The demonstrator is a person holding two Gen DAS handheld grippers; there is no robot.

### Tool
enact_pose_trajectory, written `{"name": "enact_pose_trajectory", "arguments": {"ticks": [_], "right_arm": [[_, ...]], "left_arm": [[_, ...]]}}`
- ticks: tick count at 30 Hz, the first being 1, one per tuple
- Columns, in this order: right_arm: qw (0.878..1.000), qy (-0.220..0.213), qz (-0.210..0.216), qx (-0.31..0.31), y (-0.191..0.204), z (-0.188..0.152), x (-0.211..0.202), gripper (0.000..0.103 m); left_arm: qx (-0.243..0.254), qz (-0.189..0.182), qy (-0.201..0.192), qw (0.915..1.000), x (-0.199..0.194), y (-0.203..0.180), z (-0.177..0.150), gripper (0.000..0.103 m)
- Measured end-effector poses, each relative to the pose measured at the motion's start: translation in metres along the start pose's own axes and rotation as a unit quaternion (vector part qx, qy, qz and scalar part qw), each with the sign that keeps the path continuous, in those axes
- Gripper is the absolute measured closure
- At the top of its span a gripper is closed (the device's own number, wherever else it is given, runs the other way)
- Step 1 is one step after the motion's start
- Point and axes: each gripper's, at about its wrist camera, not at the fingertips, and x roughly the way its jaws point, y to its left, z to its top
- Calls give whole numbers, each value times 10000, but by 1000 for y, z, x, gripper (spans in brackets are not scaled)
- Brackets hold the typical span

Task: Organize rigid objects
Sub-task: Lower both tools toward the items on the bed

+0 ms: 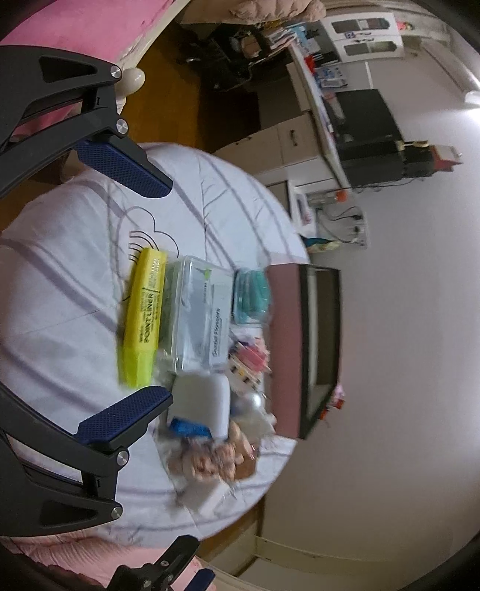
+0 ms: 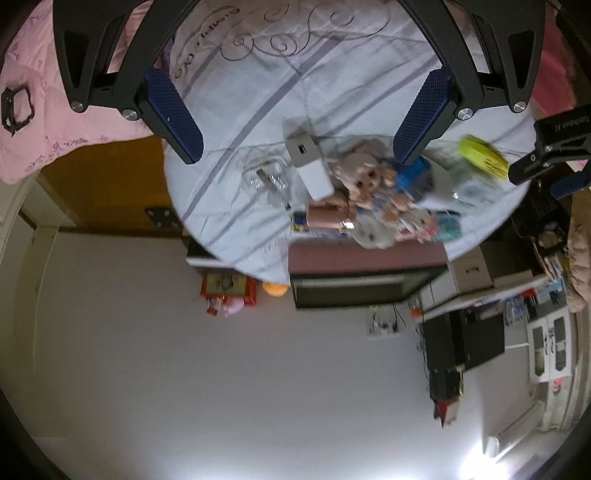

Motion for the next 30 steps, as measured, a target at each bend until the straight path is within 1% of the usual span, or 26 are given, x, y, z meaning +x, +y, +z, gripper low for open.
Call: {"name": "enact_pose_trajectory", "arguments": {"ticks": [5,7,9,12,13,15,18,20,21,22,25,27,30], "right_arm": [[9995,298,125,-36,1,0,30,0],[9992,360,182,-44,2,1,38,0],[9987,433,246,-52,3,2,46,0],[9979,512,394,-29,3,3,55,0],[9977,540,420,-30,3,3,58,0],[9976,552,408,-37,3,4,64,0],[9975,597,366,-45,2,5,71,0],[9972,647,372,-54,2,4,76,0],[9969,685,374,-54,1,4,79,0],[9969,689,365,-38,0,5,82,0],[9964,717,445,15,-4,6,87,0],[9961,727,494,17,-7,7,91,4],[9959,709,563,55,-10,9,93,22]], "left_arm": [[164,-53,248,9995,33,-3,8,0],[174,-249,329,9990,42,-5,11,0],[251,-360,432,9981,47,-7,13,0],[553,-343,498,9966,52,-13,10,0],[582,-278,558,9964,57,-14,9,0],[486,-252,625,9965,64,-12,10,0],[190,-227,677,9973,67,-8,12,0],[177,-176,644,9976,68,-8,13,1],[177,-205,627,9977,69,-8,14,7],[165,-253,624,9976,70,-8,14,9],[135,-359,614,9974,72,-4,15,9],[168,-354,554,9977,70,-3,16,9],[156,-368,481,9980,64,-2,17,9]]}}
